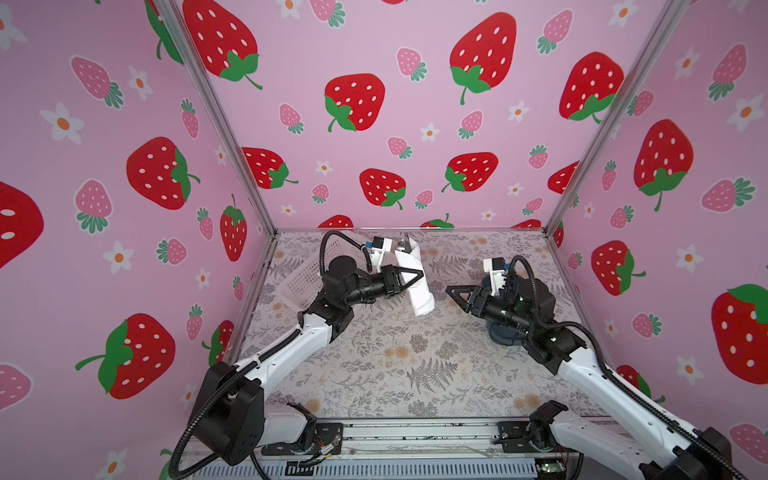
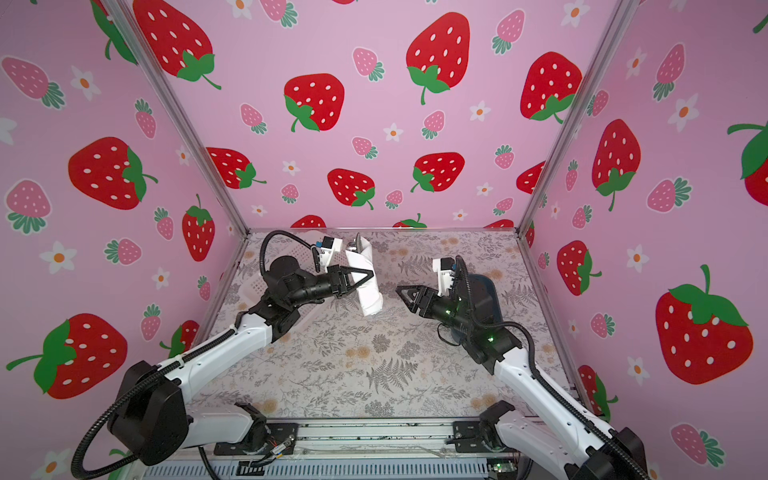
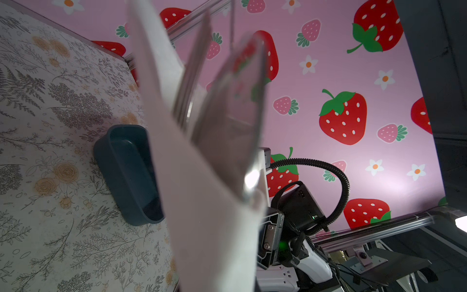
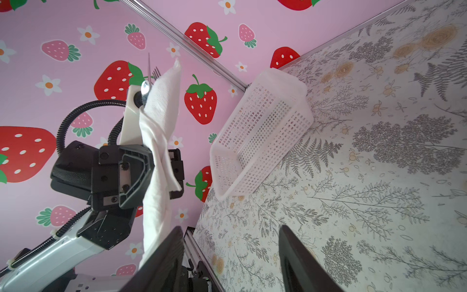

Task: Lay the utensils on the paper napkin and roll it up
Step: 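Open the right gripper and pull it back from the bundle, then carry the bundle over the basket with the left gripper while the right moves aside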

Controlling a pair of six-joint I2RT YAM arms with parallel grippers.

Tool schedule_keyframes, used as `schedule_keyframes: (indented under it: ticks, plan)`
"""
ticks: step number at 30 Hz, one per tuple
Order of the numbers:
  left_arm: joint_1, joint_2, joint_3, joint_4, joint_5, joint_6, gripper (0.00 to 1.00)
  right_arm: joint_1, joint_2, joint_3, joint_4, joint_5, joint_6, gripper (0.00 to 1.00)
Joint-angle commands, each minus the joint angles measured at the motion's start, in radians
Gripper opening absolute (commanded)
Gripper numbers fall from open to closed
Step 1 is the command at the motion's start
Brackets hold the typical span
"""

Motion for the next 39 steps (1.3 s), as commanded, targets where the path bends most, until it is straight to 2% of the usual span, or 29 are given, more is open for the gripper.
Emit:
schedule_keyframes:
  ticks: [1,5,8,15,18,22,27,30,35,39]
  plan:
    - [0.056,-0.016,0.028,0.077,0.041,-0.03,0.09,-0.005,-0.025,0.026,-0.085,0.053,-0.079,0.64]
    - [0.135,-0.029,0.022,0.067,0.077,-0.034,0.08,-0.005,-0.027,-0.022,-0.071,0.077,-0.071,0.66]
    - [0.202,-0.037,0.023,0.051,0.122,-0.025,0.08,-0.005,0.007,-0.054,-0.007,0.039,-0.044,0.66]
    - [0.393,-0.02,0.052,-0.134,0.261,0.121,0.08,-0.002,0.081,-0.103,0.115,-0.049,0.0,0.67]
    - [0.472,-0.023,0.031,-0.198,0.273,0.186,0.07,0.002,0.114,-0.098,0.129,-0.064,-0.006,0.67]
    - [0.553,-0.039,-0.012,-0.155,0.293,0.156,0.07,0.045,0.194,-0.066,0.132,0.012,-0.005,0.67]
    - [0.612,-0.09,-0.022,-0.234,0.291,0.203,0.07,0.156,0.422,0.095,0.129,0.212,0.036,0.66]
    - [0.647,-0.117,-0.046,-0.215,0.287,0.185,0.07,0.23,0.588,0.24,0.139,0.322,0.057,0.66]
    - [0.656,-0.174,-0.051,-0.24,0.279,0.185,0.07,0.308,0.831,0.449,0.128,0.417,0.154,0.65]
    - [0.656,-0.214,-0.046,-0.29,0.275,0.208,0.07,0.329,0.968,0.592,0.124,0.396,0.195,0.67]
